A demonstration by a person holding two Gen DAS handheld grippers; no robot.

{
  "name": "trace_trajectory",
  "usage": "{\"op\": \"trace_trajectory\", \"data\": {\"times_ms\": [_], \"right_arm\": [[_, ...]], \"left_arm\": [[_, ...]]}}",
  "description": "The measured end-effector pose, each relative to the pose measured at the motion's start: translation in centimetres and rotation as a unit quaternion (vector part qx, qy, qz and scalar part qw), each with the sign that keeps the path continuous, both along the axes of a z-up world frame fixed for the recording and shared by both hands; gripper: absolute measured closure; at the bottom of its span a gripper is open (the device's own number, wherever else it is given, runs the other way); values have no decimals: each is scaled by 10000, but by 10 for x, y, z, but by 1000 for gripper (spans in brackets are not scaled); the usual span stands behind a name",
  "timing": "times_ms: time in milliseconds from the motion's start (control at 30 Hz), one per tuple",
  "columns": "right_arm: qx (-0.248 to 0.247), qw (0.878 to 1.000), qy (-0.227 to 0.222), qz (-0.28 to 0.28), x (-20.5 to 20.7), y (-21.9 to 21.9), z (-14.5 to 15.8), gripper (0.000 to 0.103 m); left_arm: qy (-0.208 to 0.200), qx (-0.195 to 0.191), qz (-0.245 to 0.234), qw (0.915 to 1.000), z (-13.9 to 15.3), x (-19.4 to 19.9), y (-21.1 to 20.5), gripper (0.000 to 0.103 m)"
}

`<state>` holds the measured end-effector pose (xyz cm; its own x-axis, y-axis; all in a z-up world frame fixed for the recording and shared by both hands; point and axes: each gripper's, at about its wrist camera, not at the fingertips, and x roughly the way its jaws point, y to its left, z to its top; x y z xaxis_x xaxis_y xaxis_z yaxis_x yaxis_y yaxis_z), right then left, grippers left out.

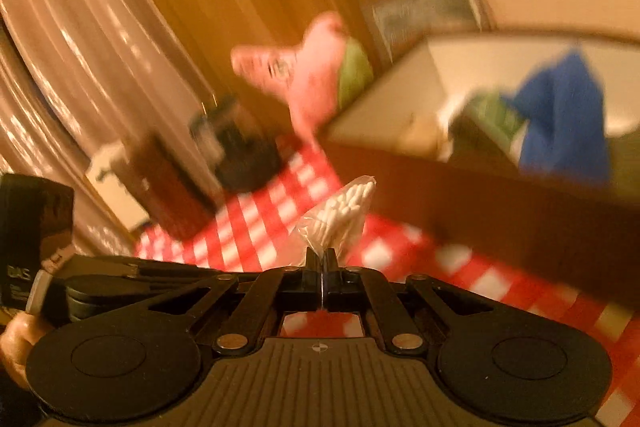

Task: Organize soft objects
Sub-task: 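Carry the swab bag into the brown box and open the left gripper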

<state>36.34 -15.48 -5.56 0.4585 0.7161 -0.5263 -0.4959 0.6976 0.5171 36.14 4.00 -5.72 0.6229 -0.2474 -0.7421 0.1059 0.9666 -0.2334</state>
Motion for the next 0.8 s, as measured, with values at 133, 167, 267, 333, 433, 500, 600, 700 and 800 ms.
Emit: {"op": "trace_trajectory", "data": {"times_ms": [133,167,267,333,433,500,600,700,800], "right_arm": [[158,9984,-440,-329,11,-20,36,103],[172,9972,-576,-445,14,-25,45,103],[133,9936,-829,-758,26,-39,63,103],[30,9896,-976,-1056,36,-48,70,102],[-474,9843,-966,-1396,57,-54,73,95],[-926,9794,-941,-1527,67,-54,71,53],[-1058,9756,-1034,-1621,65,-64,68,26],[-1240,9761,-832,-1582,62,-72,63,26],[-1388,9765,-649,-1514,59,-78,57,26]], "left_arm": [[-399,64,-207,9990,32,23,-19,103],[-484,79,-256,9985,39,29,-24,103],[-693,113,-345,9969,56,52,-41,103],[-815,187,-413,9956,64,69,-52,100],[-834,247,-437,9952,72,91,-67,94],[-758,333,-376,9959,73,103,-76,87],[-620,400,-333,9967,70,109,-82,77],[-488,464,-297,9973,64,107,-84,73],[-367,553,-252,9975,60,103,-88,72]]}}
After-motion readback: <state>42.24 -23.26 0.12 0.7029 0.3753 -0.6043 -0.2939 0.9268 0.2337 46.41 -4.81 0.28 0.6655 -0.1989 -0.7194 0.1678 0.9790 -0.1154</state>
